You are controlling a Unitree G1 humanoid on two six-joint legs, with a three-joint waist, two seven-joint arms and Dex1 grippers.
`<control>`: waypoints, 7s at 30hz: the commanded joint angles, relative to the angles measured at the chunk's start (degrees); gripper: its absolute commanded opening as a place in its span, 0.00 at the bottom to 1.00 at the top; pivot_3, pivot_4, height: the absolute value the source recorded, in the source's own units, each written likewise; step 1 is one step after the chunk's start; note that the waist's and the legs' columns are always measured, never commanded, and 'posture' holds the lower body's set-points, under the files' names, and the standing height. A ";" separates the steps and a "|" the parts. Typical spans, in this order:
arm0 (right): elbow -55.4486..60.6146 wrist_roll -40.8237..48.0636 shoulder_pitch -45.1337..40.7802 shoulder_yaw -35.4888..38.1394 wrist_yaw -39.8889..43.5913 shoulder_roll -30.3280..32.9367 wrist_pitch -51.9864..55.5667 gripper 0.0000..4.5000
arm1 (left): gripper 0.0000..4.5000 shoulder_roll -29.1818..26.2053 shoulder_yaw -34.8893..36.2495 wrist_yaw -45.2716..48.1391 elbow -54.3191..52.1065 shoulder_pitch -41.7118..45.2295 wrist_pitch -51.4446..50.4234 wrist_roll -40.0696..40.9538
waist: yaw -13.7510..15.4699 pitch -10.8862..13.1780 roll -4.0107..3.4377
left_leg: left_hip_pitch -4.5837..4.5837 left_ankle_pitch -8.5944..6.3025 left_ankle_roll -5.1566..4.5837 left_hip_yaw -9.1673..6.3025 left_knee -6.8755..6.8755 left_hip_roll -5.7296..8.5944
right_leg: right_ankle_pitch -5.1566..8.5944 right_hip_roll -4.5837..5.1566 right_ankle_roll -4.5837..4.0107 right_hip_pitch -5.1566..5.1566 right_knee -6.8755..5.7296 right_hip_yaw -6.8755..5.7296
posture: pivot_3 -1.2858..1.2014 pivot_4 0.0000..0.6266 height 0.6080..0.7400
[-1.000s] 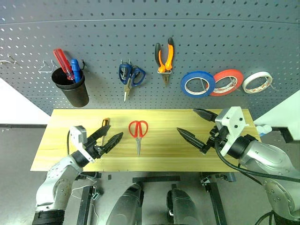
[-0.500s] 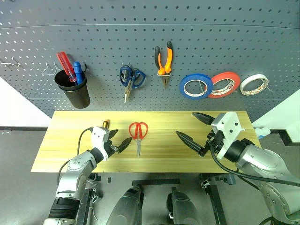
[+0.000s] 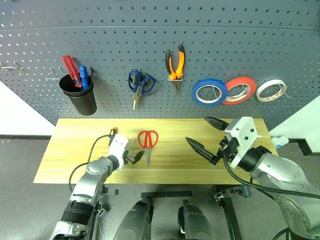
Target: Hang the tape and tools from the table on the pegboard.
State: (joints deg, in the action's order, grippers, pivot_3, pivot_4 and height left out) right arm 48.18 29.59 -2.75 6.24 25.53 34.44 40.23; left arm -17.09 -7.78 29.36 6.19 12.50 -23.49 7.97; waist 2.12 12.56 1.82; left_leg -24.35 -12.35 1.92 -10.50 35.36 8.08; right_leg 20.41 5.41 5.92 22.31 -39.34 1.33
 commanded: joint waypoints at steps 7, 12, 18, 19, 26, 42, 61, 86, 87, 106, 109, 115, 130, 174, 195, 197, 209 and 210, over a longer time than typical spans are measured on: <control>1.78 -0.52 -0.01 -0.89 -1.31 0.06 -0.17 0.99 | 1.00 3.37 -2.12 -5.29 -5.60 -1.51 -8.76 -2.02 | 0.08 0.00 0.00 | 0.00 0.00 -0.01 0.01 0.04 0.00 | 0.00 0.00 0.00 -0.01 0.00 0.01 | 0.53 0.35 1.00; 2.11 -0.92 0.24 -2.08 -2.46 -0.49 -0.06 0.99 | 1.00 6.96 -1.34 -10.68 -9.55 -2.52 -13.58 -2.26 | 0.11 0.00 0.00 | -0.01 -0.04 -0.07 0.01 0.14 0.00 | -0.01 0.00 0.01 -0.05 -0.01 0.01 | 0.53 0.35 1.00; 2.37 -0.73 0.08 -2.71 -3.14 -0.58 0.26 0.99 | 1.00 11.43 -1.16 -16.29 -8.62 -2.51 -14.53 -3.24 | 0.08 0.00 0.00 | -0.01 -0.10 -0.17 0.04 0.20 0.00 | -0.01 0.00 0.02 -0.06 -0.03 0.01 | 0.53 0.35 1.00; 2.44 -0.70 0.12 -2.74 -3.23 -0.55 0.34 0.99 | 1.00 11.86 -1.31 -17.08 -8.38 -2.47 -14.39 -3.62 | 0.10 0.00 0.00 | -0.02 -0.11 -0.19 0.04 0.22 0.00 | -0.01 0.00 0.02 -0.07 -0.03 0.01 | 0.53 0.35 1.00; 3.54 0.19 1.50 -2.24 -3.36 -0.15 1.06 0.99 | 1.00 14.97 0.60 -23.72 -5.12 -1.59 -12.73 -5.66 | 0.09 0.00 0.00 | -0.03 -0.20 -0.35 0.07 0.34 0.00 | -0.04 -0.01 0.07 -0.10 -0.03 0.01 | 0.52 0.35 1.00; 6.89 8.78 27.11 22.43 15.15 9.55 -1.29 0.99 | 1.00 19.42 1.54 -26.31 7.16 3.36 -8.76 -6.44 | 0.19 0.18 0.06 | -0.07 -0.41 -0.69 0.15 0.76 0.05 | -0.15 0.02 0.29 -0.34 0.02 0.00 | 0.50 0.40 1.00; 8.08 13.98 30.62 28.34 15.94 9.44 -4.42 0.99 | 1.00 21.60 2.13 -29.91 17.23 5.24 -3.05 -7.87 | 0.13 0.25 0.11 | -0.01 -0.49 -0.82 0.25 0.78 0.04 | -0.19 0.05 0.37 -0.45 0.16 0.06 | 0.50 0.41 1.00; 8.69 12.29 29.73 25.93 12.52 9.80 -4.33 0.99 | 1.00 23.94 4.23 -36.46 15.89 2.95 -6.25 -7.50 | 0.06 0.27 0.13 | 0.00 -0.51 -0.86 0.27 0.74 0.04 | -0.18 0.05 0.38 -0.45 0.23 0.07 | 0.49 0.40 1.00; 8.76 12.30 29.68 25.87 12.40 9.81 -4.31 0.99 | 1.00 23.93 4.17 -36.46 15.99 2.95 -6.27 -7.51 | 0.06 0.27 0.13 | 0.00 -0.52 -0.85 0.27 0.74 0.04 | -0.18 0.05 0.38 -0.45 0.23 0.07 | 0.49 0.40 1.00; 9.93 11.90 29.13 25.04 9.89 9.95 -4.06 0.99 | 1.00 24.26 1.08 -36.99 16.79 1.83 -8.21 -9.71 | 0.12 0.23 0.07 | 0.00 -0.52 -0.86 0.30 0.75 0.04 | -0.19 0.05 0.41 -0.46 0.25 0.05 | 0.49 0.39 1.00; 9.86 11.78 28.96 24.93 9.65 10.00 -4.07 1.00 | 0.92 24.23 0.92 -37.21 17.49 1.96 -7.83 -9.86 | 0.11 0.23 0.07 | 0.00 -0.52 -0.86 0.29 0.75 0.04 | -0.19 0.06 0.41 -0.47 0.25 0.05 | 0.49 0.39 1.00; 10.08 11.61 29.26 25.32 9.32 9.90 -4.08 1.00 | 0.52 24.10 0.35 -37.21 18.28 2.20 -7.43 -9.51 | -0.03 0.22 0.05 | 0.03 -0.52 -0.86 0.31 0.73 0.04 | -0.19 0.05 0.41 -0.48 0.25 0.06 | 0.49 0.39 1.00; 9.12 10.74 28.35 24.35 9.03 10.03 -4.36 1.00 | 0.25 23.28 0.06 -36.96 18.78 3.25 -5.73 -9.42 | 0.06 0.20 0.01 | 0.34 -0.55 -0.88 0.31 0.71 0.04 | -0.18 0.06 0.44 -0.81 0.33 0.05 | 0.49 0.38 1.00; 5.93 8.12 23.87 21.86 10.80 9.57 -5.35 1.00 | 0.25 8.52 -15.42 -23.52 -10.08 -6.14 15.04 -22.78 | 0.18 0.06 -0.35 | 0.01 -0.67 -1.07 0.33 0.66 0.06 | -0.31 0.09 0.68 -0.82 1.14 0.05 | 0.50 0.30 1.00; 4.01 8.22 23.94 24.14 12.28 10.06 -5.96 1.00 | 0.24 -0.11 -8.11 -28.99 -11.00 -7.70 49.69 -27.52 | 0.12 -0.09 -0.59 | 0.07 -0.55 -0.87 0.36 0.73 0.06 | -0.35 0.10 0.71 -0.88 1.08 0.05 | 0.51 0.29 1.00; 3.62 7.97 23.86 24.07 12.51 10.11 -6.12 1.00 | 0.24 -0.23 -6.31 -30.14 -10.64 -7.52 51.41 -27.64 | 0.13 -0.13 -0.63 | 0.07 -0.54 -0.87 0.37 0.75 0.06 | -0.35 0.10 0.71 -0.89 1.07 0.05 | 0.51 0.29 1.00; 2.29 7.00 22.71 23.66 13.76 10.42 -6.34 1.00 | 0.24 -0.50 -0.37 -34.04 -6.77 -4.37 55.83 -29.83 | 0.12 -0.17 -0.66 | 0.21 -0.54 -0.87 0.42 0.80 0.08 | -0.36 0.09 0.73 -0.95 0.90 0.08 | 0.51 0.29 1.00; 2.31 7.08 22.67 23.76 13.88 10.43 -6.33 1.00 | 0.24 -0.44 -0.12 -34.41 -6.15 -3.76 55.87 -29.99 | 0.11 -0.17 -0.66 | 0.21 -0.54 -0.87 0.42 0.80 0.08 | -0.36 0.09 0.73 -0.95 0.90 0.09 | 0.51 0.29 1.00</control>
State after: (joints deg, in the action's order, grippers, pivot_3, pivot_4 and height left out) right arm 50.05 36.54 20.10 28.78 39.08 44.27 34.91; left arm -17.74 -9.15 -4.06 0.30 7.80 31.01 -21.45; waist 2.23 12.39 1.16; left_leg -24.13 -12.89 1.05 -10.07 36.16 8.16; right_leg 20.05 5.49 6.65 21.36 -38.45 1.42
